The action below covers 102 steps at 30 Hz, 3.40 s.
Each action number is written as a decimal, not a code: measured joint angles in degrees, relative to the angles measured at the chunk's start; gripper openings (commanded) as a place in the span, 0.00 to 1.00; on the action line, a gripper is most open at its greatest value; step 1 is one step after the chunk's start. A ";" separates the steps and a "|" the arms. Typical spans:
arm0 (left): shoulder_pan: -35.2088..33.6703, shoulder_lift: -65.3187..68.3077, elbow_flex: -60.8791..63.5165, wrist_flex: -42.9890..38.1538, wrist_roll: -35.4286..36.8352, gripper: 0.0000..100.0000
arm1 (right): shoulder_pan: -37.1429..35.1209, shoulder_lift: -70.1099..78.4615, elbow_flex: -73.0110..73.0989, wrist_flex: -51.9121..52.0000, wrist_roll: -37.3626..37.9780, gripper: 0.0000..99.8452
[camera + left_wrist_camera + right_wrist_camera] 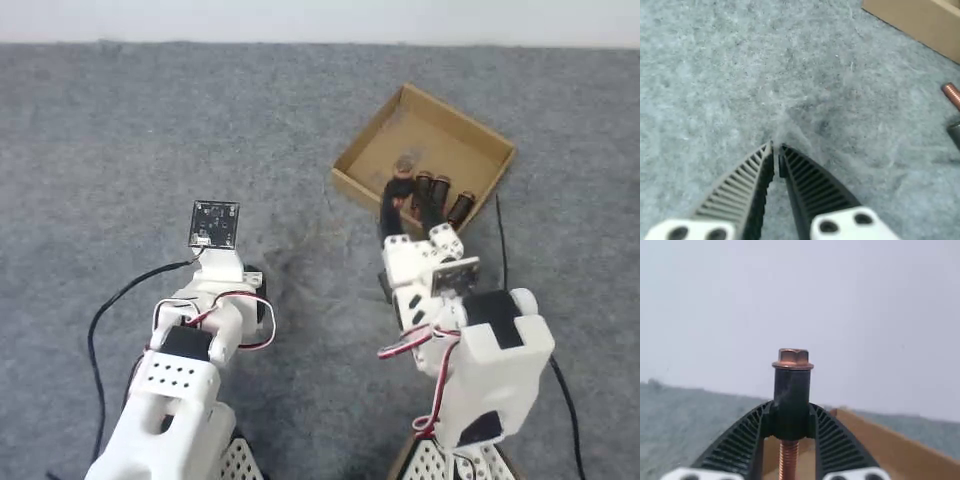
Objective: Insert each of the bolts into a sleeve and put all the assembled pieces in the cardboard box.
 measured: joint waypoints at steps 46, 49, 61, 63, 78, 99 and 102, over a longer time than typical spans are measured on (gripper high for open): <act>0.00 0.00 1.23 0.00 0.00 0.01 | 6.51 -20.57 -46.77 113.14 0.00 0.01; 0.00 0.00 1.23 0.00 0.00 0.01 | 6.59 -20.57 -49.05 119.12 0.00 0.01; 0.00 0.00 1.23 0.00 0.00 0.01 | 6.77 -7.65 -65.49 133.01 -5.01 0.02; 0.00 0.00 1.23 0.00 0.00 0.01 | 6.77 -5.01 -70.33 138.46 -6.86 0.02; 0.00 0.00 1.23 0.00 0.00 0.01 | 5.98 7.74 -88.44 158.15 -15.03 0.02; 0.00 0.00 1.23 0.00 0.00 0.01 | 2.90 10.81 -90.20 162.46 -15.03 0.12; 0.00 0.00 1.23 0.00 0.00 0.01 | 2.99 10.37 -90.73 162.46 -15.03 0.09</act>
